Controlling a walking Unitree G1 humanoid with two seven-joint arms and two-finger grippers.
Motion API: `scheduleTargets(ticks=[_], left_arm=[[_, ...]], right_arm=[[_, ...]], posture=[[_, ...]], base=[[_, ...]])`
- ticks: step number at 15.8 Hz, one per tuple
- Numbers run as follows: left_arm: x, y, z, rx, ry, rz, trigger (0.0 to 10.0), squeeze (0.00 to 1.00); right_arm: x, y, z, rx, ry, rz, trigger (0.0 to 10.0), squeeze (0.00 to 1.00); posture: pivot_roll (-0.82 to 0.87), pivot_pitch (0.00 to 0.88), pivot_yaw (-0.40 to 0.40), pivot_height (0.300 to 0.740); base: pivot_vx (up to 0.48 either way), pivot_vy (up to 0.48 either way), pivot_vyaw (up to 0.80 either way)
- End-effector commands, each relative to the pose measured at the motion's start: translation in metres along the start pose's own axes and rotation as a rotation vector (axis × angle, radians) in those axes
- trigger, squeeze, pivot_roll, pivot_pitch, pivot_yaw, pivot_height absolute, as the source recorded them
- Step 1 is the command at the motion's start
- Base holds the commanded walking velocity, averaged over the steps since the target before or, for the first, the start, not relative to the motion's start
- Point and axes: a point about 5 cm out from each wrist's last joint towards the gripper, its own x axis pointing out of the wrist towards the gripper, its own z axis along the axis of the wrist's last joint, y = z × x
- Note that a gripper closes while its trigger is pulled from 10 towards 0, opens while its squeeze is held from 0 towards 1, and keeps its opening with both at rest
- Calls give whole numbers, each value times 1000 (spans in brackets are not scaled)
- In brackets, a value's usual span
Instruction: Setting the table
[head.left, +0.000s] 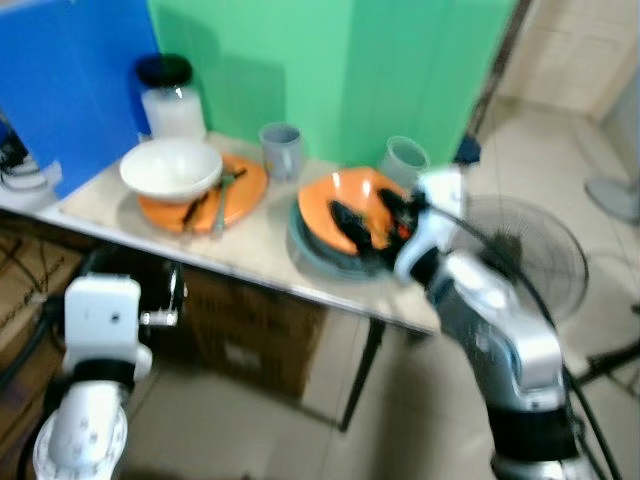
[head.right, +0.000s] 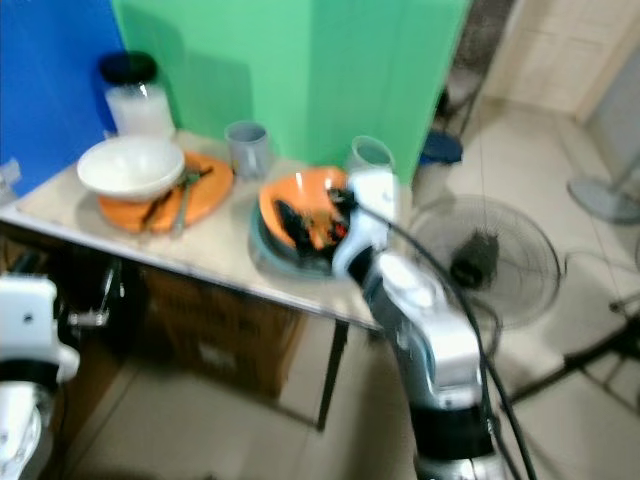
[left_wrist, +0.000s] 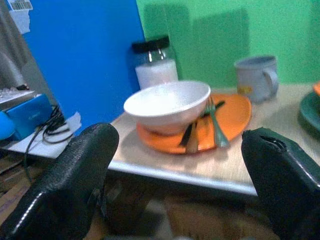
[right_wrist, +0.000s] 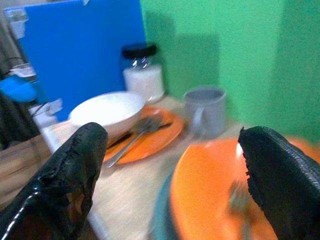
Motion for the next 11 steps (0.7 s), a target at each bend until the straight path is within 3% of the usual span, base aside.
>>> scheduleTargets(ticks=[1, 4, 7, 9, 11], left_arm=[[1, -6, 5, -5, -16, -37, 10000, 0], [3, -11, 10, 16, -30, -95, 10000, 0], [6, -19, 16, -19, -23, -200, 10000, 0], [6, -36, 26, -48, -25, -395, 10000, 0], [5, -44, 31, -33, -25, -524, 10000, 0]], right_arm=[[-6, -12, 4, 3, 16, -50, 10000, 0], [-1, -15, 14, -17, 85, -40, 10000, 0], [4, -22, 26, -127, 240, -27, 10000, 0], [10, -28, 30, -157, 425, -27, 10000, 0], [17, -29, 34, -155, 476, -47, 10000, 0]], posture=[[3, 6, -23, 740], [6, 2, -27, 740], [2, 0, -34, 740], [-2, 0, -43, 740], [-1, 0, -50, 740]], base=[[364, 0, 0], [360, 0, 0], [102, 0, 0], [0, 0, 0], [0, 0, 0]])
